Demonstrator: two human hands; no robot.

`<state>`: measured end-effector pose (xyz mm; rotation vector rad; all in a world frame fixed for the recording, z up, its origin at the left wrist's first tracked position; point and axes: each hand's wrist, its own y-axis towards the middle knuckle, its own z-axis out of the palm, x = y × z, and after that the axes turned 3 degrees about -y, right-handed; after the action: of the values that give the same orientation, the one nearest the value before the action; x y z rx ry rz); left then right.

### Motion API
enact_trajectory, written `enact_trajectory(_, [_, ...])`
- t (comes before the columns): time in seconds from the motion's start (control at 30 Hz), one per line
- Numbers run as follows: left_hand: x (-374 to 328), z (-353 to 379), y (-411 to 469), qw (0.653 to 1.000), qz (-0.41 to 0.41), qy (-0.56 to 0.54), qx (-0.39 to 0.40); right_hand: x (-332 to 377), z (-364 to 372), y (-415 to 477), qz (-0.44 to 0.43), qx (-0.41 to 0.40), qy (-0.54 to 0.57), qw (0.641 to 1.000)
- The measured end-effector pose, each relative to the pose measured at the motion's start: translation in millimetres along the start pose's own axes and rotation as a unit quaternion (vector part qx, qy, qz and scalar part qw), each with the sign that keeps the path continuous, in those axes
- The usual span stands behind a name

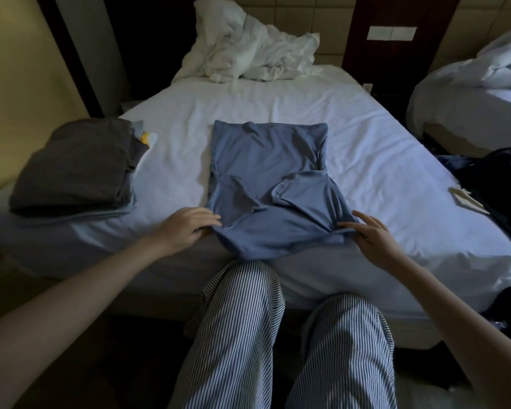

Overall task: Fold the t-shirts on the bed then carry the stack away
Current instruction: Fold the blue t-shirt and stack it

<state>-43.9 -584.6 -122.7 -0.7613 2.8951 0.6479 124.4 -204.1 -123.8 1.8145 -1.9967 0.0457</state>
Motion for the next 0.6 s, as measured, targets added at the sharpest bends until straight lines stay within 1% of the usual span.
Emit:
enact_trajectory(0.07, [-9.4, -9.3, 11.4, 0.988, -0.11, -0.093, -0.046, 14.3, -13.7, 6.4, 0.036, -0.002, 0.032, 0.999])
enact_trajectory(0.13, [-19.3, -23.5, 23.9, 0.962, -0.209, -0.158, -0.074, 26.7, -28.5, 11.5, 0.07, -0.004, 0.106, 0.992])
enact_trajectory(0.2, [-28.3, -40.8, 32.2, 0.943, -0.251, -0.2, -0.089, 40.3, -45.3, 11.3, 0.113, -0.024, 0.17, 0.979])
enact_trajectory(0.23, [-33.9, -51.4, 34.0, 0.935, -0.256, -0.228, -0.091, 45.1, -53.9, 10.6, 0.13, -0.034, 0.189, 0.973])
enact_trajectory(0.27, [-41.0, -62.7, 33.9, 0.928, -0.26, -0.254, -0.077, 46.2, -62.0, 10.7, 0.138, -0.031, 0.206, 0.968])
enact_trajectory(0.3, [-46.9, -72.0, 32.6, 0.922, -0.263, -0.278, -0.051, 47.4, -71.0, 8.5, 0.136, -0.009, 0.229, 0.964])
enact_trajectory(0.37, [-61.8, -91.9, 24.6, 0.899, -0.269, -0.341, 0.05, 51.9, -91.1, -0.8, 0.104, 0.069, 0.306, 0.944])
enact_trajectory(0.4, [-67.0, -99.3, 19.6, 0.879, -0.268, -0.378, 0.116, 52.6, -100.0, -6.0, 0.092, 0.113, 0.348, 0.926])
enact_trajectory(0.43, [-71.2, -106.0, 14.8, 0.854, -0.262, -0.414, 0.177, 51.1, -106.7, -10.1, 0.084, 0.159, 0.392, 0.902])
enact_trajectory(0.47, [-71.4, -108.7, 12.0, 0.836, -0.253, -0.431, 0.227, 51.2, -112.5, -12.9, 0.073, 0.204, 0.43, 0.877])
enact_trajectory(0.5, [-72.0, -109.9, 10.3, 0.828, -0.247, -0.431, 0.259, 51.3, -116.3, -12.8, 0.062, 0.243, 0.449, 0.858])
enact_trajectory(0.53, [-68.7, -107.8, 10.8, 0.827, -0.245, -0.429, 0.267, 53.9, -118.4, -10.7, 0.058, 0.264, 0.453, 0.849])
enact_trajectory(0.6, [-63.8, -102.1, 19.2, 0.823, -0.284, -0.439, 0.221, 60.2, -117.2, -1.8, 0.069, 0.249, 0.438, 0.861])
